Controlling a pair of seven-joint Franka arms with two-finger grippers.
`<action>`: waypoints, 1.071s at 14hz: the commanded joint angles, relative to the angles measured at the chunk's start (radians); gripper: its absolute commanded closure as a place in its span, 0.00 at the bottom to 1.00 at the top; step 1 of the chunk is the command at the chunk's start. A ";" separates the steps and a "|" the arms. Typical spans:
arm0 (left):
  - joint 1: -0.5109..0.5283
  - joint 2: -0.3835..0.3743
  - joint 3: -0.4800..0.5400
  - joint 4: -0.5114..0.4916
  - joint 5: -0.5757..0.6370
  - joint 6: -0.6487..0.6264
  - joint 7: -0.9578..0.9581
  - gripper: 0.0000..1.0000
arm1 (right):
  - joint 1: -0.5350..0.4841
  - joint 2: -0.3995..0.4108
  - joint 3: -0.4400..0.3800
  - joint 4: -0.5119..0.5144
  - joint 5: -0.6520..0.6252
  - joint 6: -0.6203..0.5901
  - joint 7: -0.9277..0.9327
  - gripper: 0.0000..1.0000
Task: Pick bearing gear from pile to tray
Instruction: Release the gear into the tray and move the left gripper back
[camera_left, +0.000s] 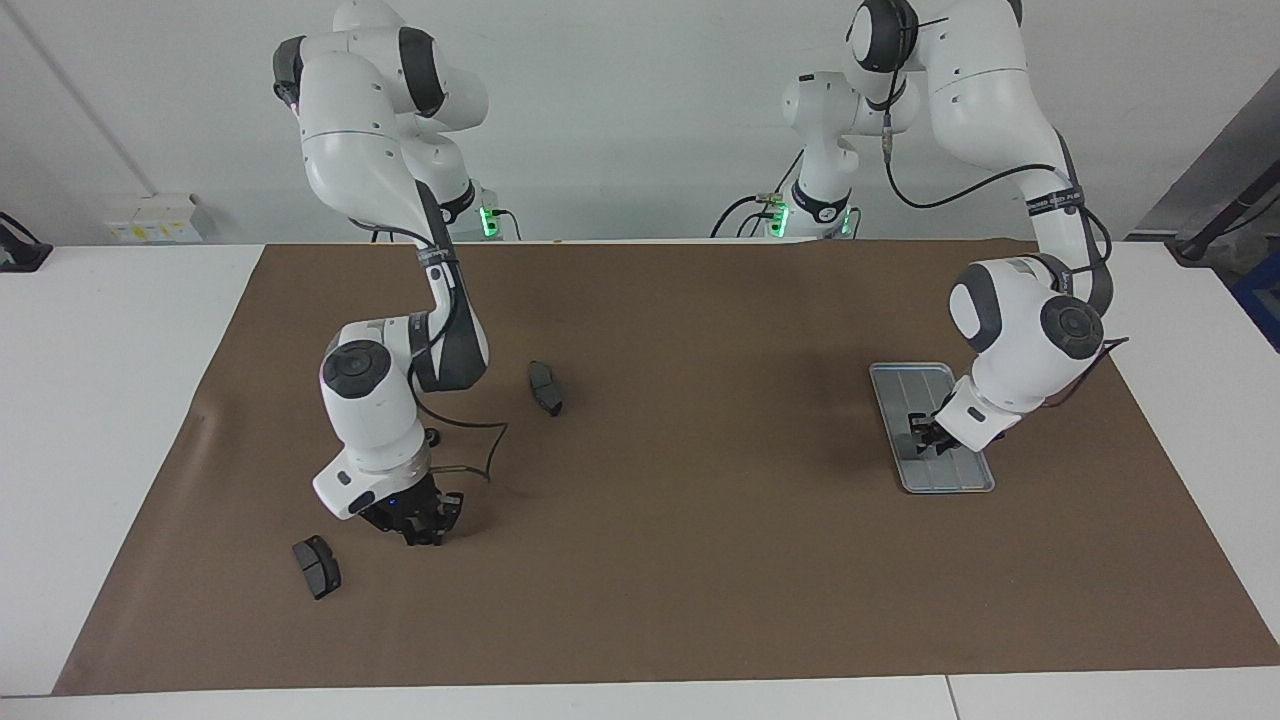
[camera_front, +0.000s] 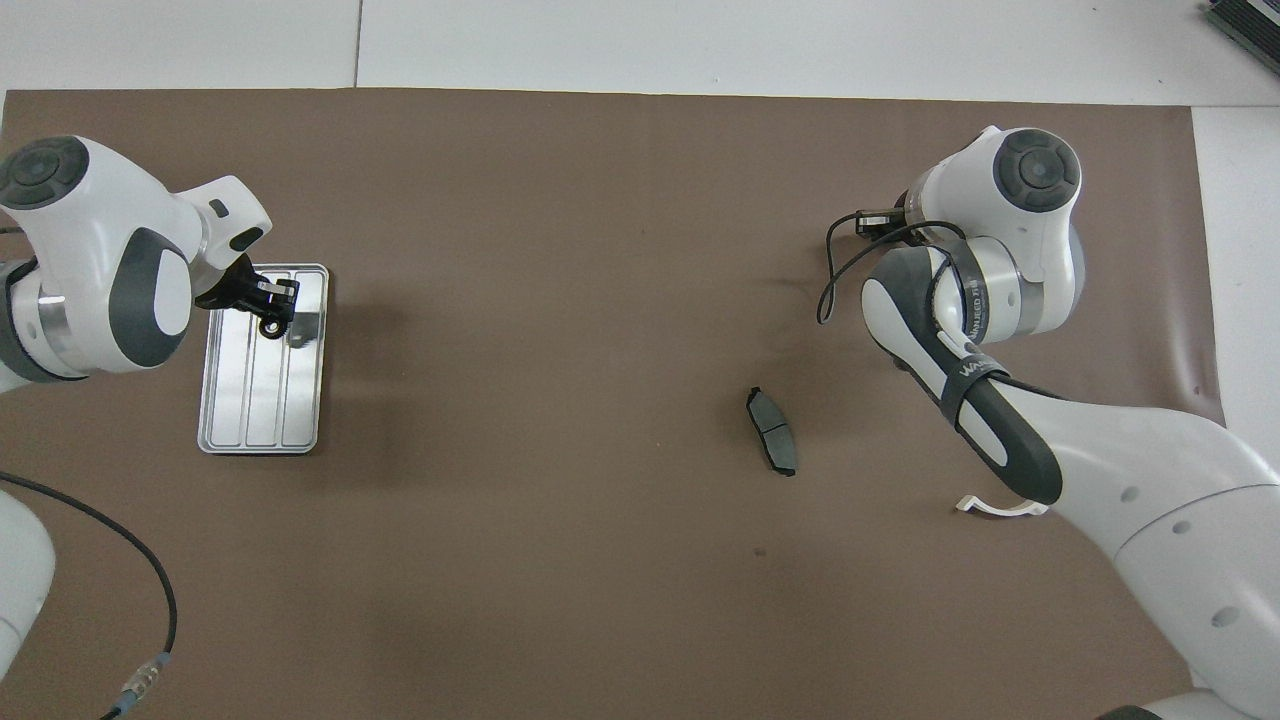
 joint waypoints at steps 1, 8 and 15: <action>-0.001 -0.060 -0.010 -0.121 -0.007 0.114 0.018 0.73 | -0.016 -0.001 0.005 -0.002 -0.005 -0.020 -0.010 1.00; -0.012 -0.040 -0.007 0.072 -0.099 -0.030 -0.014 0.03 | 0.013 -0.096 0.043 0.006 -0.005 -0.123 0.074 1.00; -0.306 -0.075 -0.007 0.198 0.011 -0.237 -0.523 0.03 | 0.162 -0.150 0.113 0.006 -0.008 -0.197 0.429 1.00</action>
